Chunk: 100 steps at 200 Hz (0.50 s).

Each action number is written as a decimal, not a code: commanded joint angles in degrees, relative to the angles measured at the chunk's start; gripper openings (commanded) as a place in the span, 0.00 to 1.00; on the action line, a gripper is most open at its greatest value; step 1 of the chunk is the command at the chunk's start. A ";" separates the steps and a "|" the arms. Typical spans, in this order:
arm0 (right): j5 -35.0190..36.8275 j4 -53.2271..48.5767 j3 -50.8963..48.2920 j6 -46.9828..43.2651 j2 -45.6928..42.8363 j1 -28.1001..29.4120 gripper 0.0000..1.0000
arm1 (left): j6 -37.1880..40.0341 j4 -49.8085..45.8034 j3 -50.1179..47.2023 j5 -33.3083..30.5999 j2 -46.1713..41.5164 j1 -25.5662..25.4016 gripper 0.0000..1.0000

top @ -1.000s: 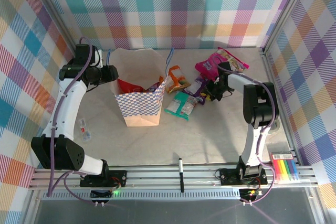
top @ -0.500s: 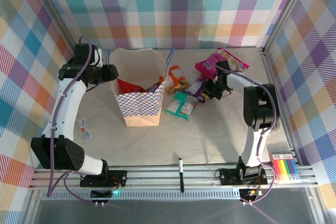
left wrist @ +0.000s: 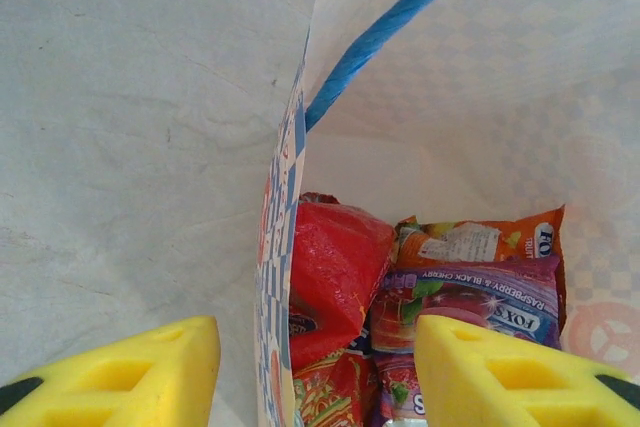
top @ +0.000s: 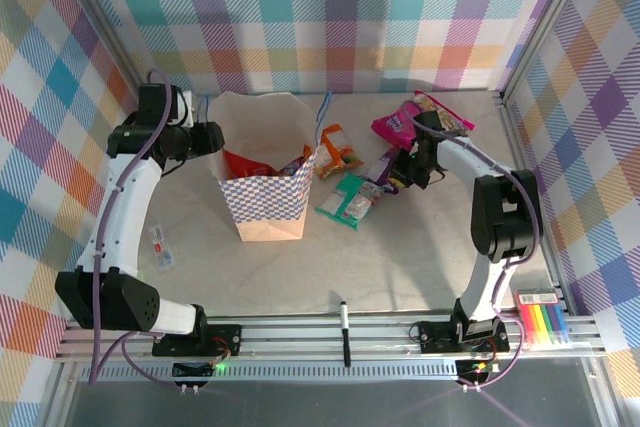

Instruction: Place the snacks into the paper bag

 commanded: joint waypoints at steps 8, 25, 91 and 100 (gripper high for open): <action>0.43 -1.33 -0.78 -1.27 -3.95 0.55 0.00 | 0.96 -1.41 0.28 0.81 -1.90 -0.47 0.54; 1.13 -2.23 -0.71 -1.60 -4.90 0.94 0.00 | 1.09 -1.34 0.10 1.07 -1.90 -0.48 0.54; 10.95 -8.84 1.75 -4.68 -9.95 2.93 0.00 | 8.97 -6.85 4.17 5.35 -0.61 -2.37 0.54; 11.89 -9.46 2.05 -5.02 -10.70 2.94 0.00 | 9.63 -7.66 4.70 5.09 -0.41 -2.65 0.54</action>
